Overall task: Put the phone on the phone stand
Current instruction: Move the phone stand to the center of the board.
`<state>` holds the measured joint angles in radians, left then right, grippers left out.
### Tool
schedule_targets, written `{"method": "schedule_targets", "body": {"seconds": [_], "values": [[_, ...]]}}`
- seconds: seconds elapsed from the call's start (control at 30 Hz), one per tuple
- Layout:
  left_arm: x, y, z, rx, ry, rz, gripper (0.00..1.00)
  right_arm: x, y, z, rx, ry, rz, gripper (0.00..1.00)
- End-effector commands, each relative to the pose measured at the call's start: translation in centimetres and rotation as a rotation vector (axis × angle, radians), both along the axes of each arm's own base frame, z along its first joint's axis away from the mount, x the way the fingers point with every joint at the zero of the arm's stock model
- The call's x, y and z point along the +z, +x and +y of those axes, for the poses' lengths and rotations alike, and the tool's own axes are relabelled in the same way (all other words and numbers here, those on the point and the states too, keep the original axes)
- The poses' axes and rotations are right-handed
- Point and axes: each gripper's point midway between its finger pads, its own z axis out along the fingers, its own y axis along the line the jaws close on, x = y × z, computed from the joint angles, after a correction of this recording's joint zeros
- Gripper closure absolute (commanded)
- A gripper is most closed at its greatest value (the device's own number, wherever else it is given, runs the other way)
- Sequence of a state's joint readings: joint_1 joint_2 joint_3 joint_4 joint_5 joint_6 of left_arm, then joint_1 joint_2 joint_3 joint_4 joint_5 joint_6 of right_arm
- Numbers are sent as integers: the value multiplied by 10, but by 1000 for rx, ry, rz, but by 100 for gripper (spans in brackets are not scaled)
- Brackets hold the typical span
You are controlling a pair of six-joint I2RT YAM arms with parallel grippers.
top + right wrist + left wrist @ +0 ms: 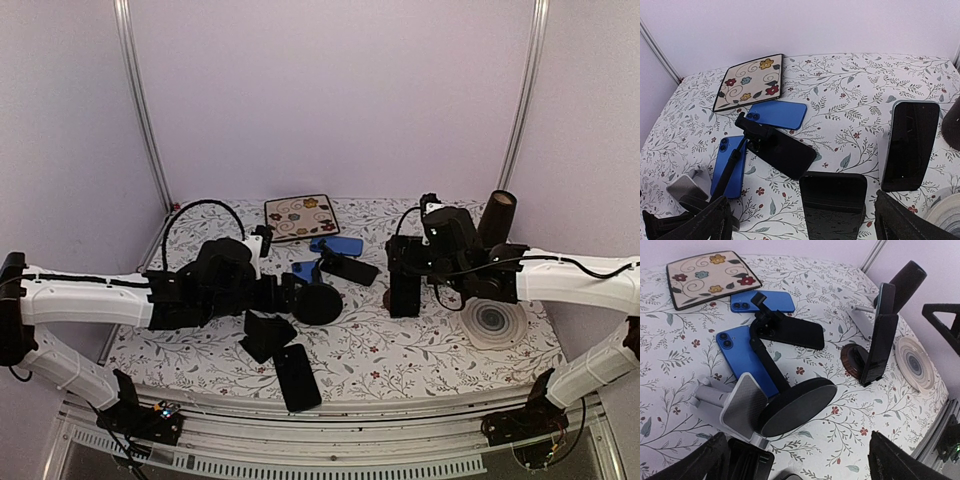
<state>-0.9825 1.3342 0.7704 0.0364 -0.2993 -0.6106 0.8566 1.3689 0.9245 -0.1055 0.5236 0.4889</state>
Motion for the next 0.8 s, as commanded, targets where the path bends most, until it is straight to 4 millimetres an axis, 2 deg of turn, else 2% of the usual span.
{"method": "schedule_targets", "body": {"seconds": [0.0, 0.3, 0.5, 0.77], "values": [[-4, 4, 1, -26, 56, 25, 3, 20, -6, 3, 48, 23, -17, 1], [-32, 24, 35, 62, 82, 144, 3, 23, -12, 7, 97, 36, -8, 1], [-52, 32, 36, 35, 117, 184, 3, 26, -13, 6, 106, 33, -11, 1], [-85, 49, 48, 88, 172, 244, 3, 23, -15, 6, 120, 33, -1, 1]]}}
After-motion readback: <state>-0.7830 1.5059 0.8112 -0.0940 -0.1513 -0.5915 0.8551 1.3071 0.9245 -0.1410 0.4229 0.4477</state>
